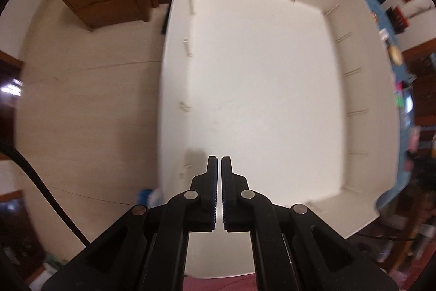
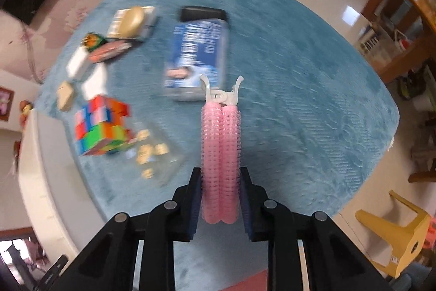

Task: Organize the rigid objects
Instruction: 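Carry the curler into the white tray and release it, then grasp the clear plastic box with the right tool, then carry the clear box into the white tray and release it, then grasp the Rubik's cube with the right tool, then carry the Rubik's cube into the white tray and release it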

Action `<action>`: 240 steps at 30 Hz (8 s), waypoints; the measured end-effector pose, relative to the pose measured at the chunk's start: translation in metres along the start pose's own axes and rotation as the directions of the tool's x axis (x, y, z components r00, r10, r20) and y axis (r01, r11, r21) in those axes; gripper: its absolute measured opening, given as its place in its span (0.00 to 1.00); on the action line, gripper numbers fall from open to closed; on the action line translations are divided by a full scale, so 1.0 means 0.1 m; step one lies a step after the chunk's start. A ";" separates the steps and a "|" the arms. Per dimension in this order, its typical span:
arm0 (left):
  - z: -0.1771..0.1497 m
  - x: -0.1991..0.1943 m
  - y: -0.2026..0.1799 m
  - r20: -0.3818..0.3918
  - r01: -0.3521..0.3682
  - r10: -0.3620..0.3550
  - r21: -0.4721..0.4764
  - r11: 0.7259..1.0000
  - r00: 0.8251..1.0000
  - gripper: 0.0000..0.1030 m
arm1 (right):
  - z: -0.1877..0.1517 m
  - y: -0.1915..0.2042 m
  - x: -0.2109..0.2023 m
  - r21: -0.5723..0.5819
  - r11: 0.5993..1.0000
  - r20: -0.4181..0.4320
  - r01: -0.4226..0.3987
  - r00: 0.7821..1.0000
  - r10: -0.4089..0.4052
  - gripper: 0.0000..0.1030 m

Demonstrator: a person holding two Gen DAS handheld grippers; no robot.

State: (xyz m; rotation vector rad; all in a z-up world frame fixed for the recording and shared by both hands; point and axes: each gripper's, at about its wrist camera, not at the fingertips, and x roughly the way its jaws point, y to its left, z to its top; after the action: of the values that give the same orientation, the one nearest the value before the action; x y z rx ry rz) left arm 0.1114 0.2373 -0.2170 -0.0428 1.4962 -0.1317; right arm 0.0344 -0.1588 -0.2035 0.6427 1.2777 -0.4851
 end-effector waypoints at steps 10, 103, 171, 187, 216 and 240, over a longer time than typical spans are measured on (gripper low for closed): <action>-0.07 -0.04 0.07 0.014 0.033 -0.032 -0.037 0.999 0.999 0.02 | -0.05 0.66 -0.57 -0.222 0.958 0.024 -0.180 0.982 0.190 0.25; -0.09 -0.17 -0.44 0.115 -0.085 0.081 0.028 0.996 0.990 0.01 | -0.21 1.00 0.05 -0.477 0.864 -0.072 -0.162 0.987 0.145 0.51; -0.10 -0.34 0.59 0.052 0.184 -0.177 -0.158 0.970 0.983 0.67 | -0.94 1.90 -0.47 -0.637 0.727 -0.128 -0.256 0.965 0.228 0.66; -0.13 -0.02 0.36 -0.006 0.032 -0.034 -0.245 0.969 0.999 0.08 | -0.24 1.33 -0.47 -0.476 0.847 -0.092 -0.239 0.971 0.223 0.78; -0.14 0.02 0.07 -0.027 -0.149 0.146 -0.184 0.972 0.989 0.09 | 0.90 1.21 0.83 -0.327 0.915 -0.396 -0.234 0.914 0.092 0.80; -0.09 0.06 0.00 -0.049 -0.145 0.140 -0.135 0.980 0.989 0.08 | 0.78 0.92 0.44 -0.177 0.934 -0.347 -0.312 0.907 0.237 0.57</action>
State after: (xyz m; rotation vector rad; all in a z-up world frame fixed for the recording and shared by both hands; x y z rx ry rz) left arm 0.1029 0.2369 -0.2238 -0.0442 1.5401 0.0872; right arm 0.1612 -0.1436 -0.2186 0.7125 1.4935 0.0079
